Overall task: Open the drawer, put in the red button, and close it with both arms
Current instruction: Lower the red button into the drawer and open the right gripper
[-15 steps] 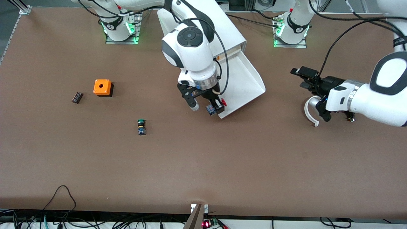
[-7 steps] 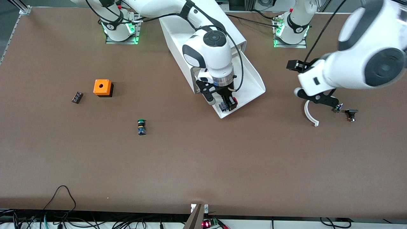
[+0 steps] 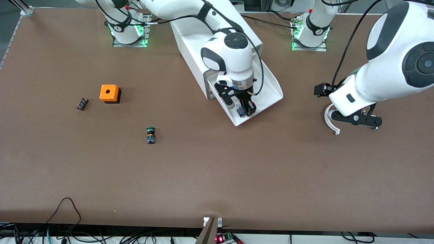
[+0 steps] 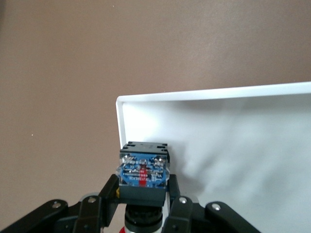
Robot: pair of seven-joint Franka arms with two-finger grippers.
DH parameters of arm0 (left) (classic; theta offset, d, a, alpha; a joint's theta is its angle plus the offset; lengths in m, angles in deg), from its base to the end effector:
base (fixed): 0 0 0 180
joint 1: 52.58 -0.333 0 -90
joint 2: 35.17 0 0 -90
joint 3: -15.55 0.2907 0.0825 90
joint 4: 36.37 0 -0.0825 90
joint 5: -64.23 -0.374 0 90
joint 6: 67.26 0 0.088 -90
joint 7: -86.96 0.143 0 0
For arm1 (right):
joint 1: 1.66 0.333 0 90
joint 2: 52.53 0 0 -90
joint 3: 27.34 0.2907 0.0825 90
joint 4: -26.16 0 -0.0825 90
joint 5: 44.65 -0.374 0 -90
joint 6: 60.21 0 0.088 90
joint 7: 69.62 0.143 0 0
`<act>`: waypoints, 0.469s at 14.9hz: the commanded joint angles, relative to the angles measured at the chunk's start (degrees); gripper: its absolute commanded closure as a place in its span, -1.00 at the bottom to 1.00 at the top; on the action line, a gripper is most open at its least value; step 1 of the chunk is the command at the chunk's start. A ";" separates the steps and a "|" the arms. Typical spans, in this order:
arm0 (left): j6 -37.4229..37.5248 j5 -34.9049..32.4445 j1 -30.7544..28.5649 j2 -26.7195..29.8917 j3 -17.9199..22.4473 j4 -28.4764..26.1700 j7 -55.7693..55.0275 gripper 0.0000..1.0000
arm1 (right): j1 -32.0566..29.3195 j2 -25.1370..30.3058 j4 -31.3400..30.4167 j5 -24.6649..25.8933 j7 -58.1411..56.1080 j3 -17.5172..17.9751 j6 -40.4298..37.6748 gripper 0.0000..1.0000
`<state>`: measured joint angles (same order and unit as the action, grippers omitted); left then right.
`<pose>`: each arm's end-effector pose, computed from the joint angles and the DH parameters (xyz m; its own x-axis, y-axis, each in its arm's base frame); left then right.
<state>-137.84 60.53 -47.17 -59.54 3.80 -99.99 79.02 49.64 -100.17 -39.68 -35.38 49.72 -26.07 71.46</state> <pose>0.5888 -0.1446 0.5002 0.9472 -0.1335 -0.2916 -0.1458 -0.9891 -0.0209 0.4809 0.6075 0.2867 0.4702 -0.8818 -0.0353 -0.8380 -0.4336 -0.3312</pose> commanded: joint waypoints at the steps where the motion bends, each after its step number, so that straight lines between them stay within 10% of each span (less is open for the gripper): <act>1: 0.18 -0.86 0.47 -0.86 -0.21 2.10 -0.93 -1.00 | 0.82 -1.14 2.21 1.27 1.16 -1.18 0.17 -0.99; 7: -0.95 5.45 0.12 -0.86 -0.21 0.34 -11.29 -1.00 | -0.93 -0.09 5.28 1.18 -1.55 -1.71 -3.24 -1.00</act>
<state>-138.02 63.32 -47.04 -59.73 3.62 -99.93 70.95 49.56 -100.18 -37.22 -35.19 49.51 -27.73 71.11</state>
